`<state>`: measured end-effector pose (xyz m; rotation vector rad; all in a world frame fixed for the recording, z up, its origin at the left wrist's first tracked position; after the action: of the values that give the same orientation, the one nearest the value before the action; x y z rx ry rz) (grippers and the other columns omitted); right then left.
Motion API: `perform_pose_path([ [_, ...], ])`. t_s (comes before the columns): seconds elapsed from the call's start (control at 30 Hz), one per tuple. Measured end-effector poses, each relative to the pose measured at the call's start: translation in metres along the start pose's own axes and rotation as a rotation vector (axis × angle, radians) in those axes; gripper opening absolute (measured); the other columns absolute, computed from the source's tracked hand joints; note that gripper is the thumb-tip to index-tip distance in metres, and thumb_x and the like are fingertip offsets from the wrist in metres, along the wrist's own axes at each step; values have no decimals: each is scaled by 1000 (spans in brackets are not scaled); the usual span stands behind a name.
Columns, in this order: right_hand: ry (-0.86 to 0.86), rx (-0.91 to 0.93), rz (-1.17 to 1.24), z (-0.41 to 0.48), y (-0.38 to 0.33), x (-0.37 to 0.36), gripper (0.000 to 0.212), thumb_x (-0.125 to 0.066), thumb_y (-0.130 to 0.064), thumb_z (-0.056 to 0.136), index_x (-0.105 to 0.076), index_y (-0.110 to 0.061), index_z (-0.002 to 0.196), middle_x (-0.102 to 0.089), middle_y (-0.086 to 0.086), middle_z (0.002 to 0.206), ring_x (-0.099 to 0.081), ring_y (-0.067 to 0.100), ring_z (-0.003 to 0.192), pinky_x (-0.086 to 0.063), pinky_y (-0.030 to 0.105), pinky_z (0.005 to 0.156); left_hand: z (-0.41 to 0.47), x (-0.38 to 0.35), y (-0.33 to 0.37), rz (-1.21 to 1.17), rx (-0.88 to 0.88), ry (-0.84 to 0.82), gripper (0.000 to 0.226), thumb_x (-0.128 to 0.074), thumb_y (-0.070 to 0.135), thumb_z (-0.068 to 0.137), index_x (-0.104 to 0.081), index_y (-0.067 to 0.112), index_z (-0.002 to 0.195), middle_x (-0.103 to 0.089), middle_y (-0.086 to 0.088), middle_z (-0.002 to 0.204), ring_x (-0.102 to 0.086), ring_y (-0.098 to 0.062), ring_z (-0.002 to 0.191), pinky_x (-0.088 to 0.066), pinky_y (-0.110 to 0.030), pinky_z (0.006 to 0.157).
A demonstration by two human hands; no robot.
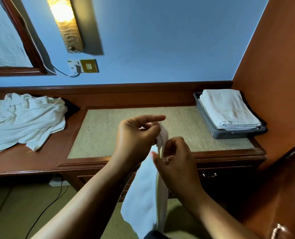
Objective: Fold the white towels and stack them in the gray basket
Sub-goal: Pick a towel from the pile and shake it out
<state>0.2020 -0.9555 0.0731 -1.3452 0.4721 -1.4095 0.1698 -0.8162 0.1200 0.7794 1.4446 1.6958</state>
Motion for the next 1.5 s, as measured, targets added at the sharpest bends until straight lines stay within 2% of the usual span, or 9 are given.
perform_pose_path([
  [0.13,32,75,62,4,-8,0,16,-66,-27,93,-50,-32,92,-59,-13,86,-60,6,82,-49,16,65,-2,6,10,-28,-39,67,33,-65,-3,92,-80,26,92,-68,-8,75,-74,-35,76,-62,-55,72],
  [0.27,-1,108,93,3,-17,1,13,-67,-31,92,-54,-32,92,-61,-17,86,-62,4,82,-47,11,65,-2,15,19,19,-106,85,34,-67,-2,90,-79,29,100,-53,-3,73,-61,-55,70,-53,-70,66],
  [0.53,-117,142,-123,1,-18,-10,6,-57,-37,99,-56,-32,96,-61,-16,78,-61,-1,79,-49,12,63,-2,24,23,66,-128,111,32,-68,0,89,-79,29,98,-52,-16,74,-62,-57,72,-53,-71,66],
  [0.77,-234,-28,-149,16,-2,-10,31,-55,-39,99,-62,-23,74,-62,-6,62,-58,2,59,-37,12,49,3,16,10,32,-55,45,28,-67,1,93,-75,23,107,-62,-11,84,-73,-36,79,-63,-52,73],
  [0.9,-90,-264,230,20,24,2,21,-64,-32,96,-74,-16,88,-76,-1,78,-74,12,73,-60,32,69,-3,13,-9,1,40,-43,26,-63,4,96,-64,19,118,-72,-10,101,-75,-18,88,-62,-28,71],
  [1.03,39,-388,498,18,29,13,16,-67,-23,94,-74,-10,89,-77,10,81,-75,27,77,-61,44,77,-30,34,-27,130,-118,93,4,-61,13,98,-62,13,93,-64,-10,78,-61,-20,63,-50,-34,55],
  [1.13,1,-432,633,17,17,10,20,-63,-16,96,-69,-1,85,-74,17,74,-74,30,67,-62,40,68,-60,17,-38,243,-237,-25,14,-69,23,90,-58,17,83,-58,-5,70,-55,-23,62,-44,-34,56],
  [1.27,-66,-405,650,16,0,4,23,-63,-17,96,-68,-4,78,-73,19,75,-73,31,66,-57,33,60,-79,3,-59,485,-205,35,34,-80,36,81,-49,26,85,-57,8,76,-58,-13,74,-44,-20,62],
  [1.5,-55,-387,618,17,-4,6,21,-65,-18,95,-71,-2,83,-74,18,76,-75,28,70,-58,29,56,-61,21,-69,499,-198,122,8,-61,20,99,-60,28,97,-67,10,85,-65,-7,76,-50,-26,63],
])
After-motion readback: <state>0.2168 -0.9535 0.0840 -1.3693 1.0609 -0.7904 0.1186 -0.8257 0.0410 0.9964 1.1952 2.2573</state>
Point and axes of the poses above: each hand's wrist, its own z-axis towards the middle knuckle, its own x-axis out of the back of the hand, y = z × x, the point moved 9 cm from there along z, towards the middle knuckle
